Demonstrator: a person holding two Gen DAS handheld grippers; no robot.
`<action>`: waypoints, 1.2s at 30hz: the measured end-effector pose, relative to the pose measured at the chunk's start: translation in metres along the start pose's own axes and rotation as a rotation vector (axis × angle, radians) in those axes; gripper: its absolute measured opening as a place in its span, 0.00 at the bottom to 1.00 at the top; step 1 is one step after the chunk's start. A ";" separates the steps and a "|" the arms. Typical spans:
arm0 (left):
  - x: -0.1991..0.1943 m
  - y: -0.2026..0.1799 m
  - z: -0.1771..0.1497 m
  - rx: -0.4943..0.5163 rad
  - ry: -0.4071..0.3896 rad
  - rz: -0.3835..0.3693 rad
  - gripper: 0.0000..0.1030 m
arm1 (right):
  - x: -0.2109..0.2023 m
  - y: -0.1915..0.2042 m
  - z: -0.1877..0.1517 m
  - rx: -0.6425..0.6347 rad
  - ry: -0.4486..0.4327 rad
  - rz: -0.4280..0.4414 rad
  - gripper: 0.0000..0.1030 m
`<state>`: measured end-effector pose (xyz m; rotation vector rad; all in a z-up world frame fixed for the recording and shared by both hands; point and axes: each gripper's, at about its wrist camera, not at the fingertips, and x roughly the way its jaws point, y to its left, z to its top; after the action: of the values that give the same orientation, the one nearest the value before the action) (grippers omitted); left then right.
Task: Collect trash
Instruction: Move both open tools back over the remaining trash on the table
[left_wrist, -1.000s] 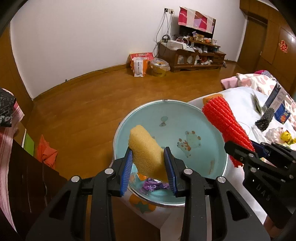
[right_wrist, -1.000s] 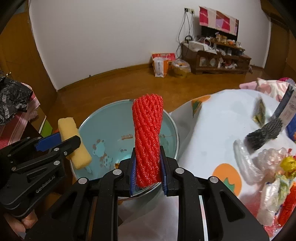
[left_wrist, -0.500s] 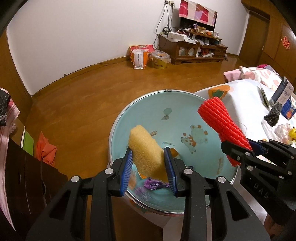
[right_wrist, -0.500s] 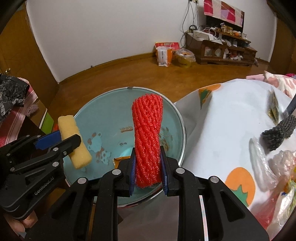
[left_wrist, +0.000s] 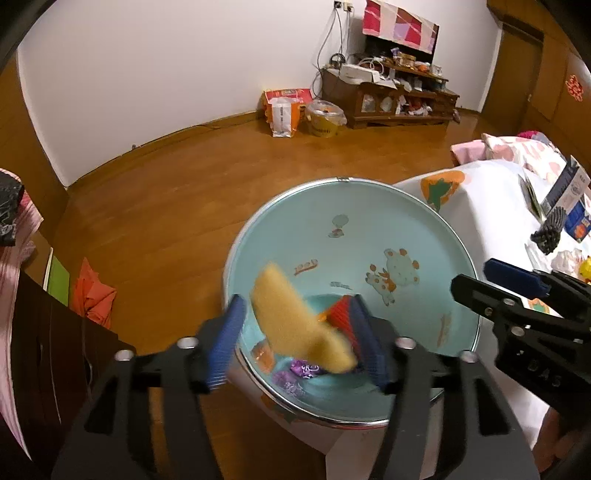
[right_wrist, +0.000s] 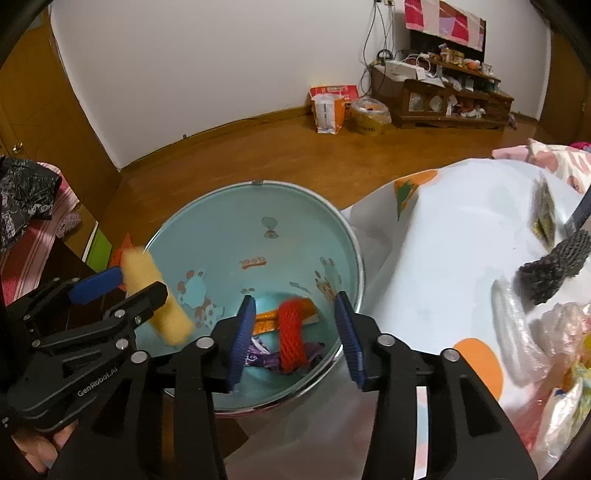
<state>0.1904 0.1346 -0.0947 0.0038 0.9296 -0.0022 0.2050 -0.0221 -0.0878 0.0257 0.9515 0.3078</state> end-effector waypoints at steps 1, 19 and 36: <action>-0.002 0.001 0.000 -0.004 -0.003 0.000 0.60 | -0.004 -0.001 0.000 0.007 -0.008 -0.001 0.47; -0.065 -0.015 -0.029 -0.045 -0.072 0.074 0.88 | -0.101 -0.030 -0.031 0.089 -0.183 -0.133 0.89; -0.109 -0.099 -0.052 0.099 -0.108 -0.010 0.92 | -0.163 -0.092 -0.089 0.224 -0.227 -0.262 0.89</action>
<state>0.0830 0.0355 -0.0385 0.0904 0.8209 -0.0570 0.0683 -0.1642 -0.0240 0.1376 0.7489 -0.0451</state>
